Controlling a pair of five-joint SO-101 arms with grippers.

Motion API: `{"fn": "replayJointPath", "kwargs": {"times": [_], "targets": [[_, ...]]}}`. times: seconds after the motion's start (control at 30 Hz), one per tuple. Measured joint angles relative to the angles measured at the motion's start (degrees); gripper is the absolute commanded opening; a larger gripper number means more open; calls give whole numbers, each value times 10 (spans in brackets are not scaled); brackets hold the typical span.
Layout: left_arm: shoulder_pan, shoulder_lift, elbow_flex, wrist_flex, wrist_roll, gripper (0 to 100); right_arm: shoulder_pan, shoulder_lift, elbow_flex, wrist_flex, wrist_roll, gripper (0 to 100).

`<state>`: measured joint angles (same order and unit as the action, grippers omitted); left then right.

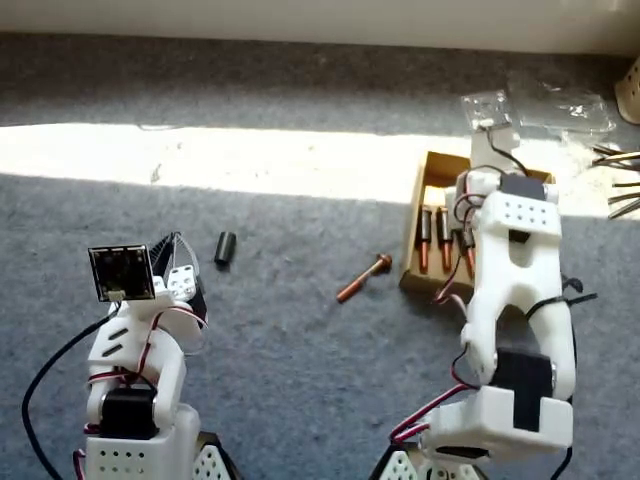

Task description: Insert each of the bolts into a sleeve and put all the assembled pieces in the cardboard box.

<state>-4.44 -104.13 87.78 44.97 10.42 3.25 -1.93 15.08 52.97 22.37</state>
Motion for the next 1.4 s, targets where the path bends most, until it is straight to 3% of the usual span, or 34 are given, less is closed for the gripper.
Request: {"fn": "replayJointPath", "kwargs": {"times": [0.33,0.6,0.87,1.13,1.4], "targets": [[-26,0,-6,1,2,28,-115,-127,0,89,0,128],[-45,-2,-70,100,1,28,-147,-214,0,108,0,128],[-45,-2,-76,107,1,28,-283,-299,0,183,-4,127],[-54,-5,-152,200,1,30,-364,-298,-2,183,-195,127],[-147,-5,-155,202,2,28,-376,-144,-91,188,-273,127]]}}
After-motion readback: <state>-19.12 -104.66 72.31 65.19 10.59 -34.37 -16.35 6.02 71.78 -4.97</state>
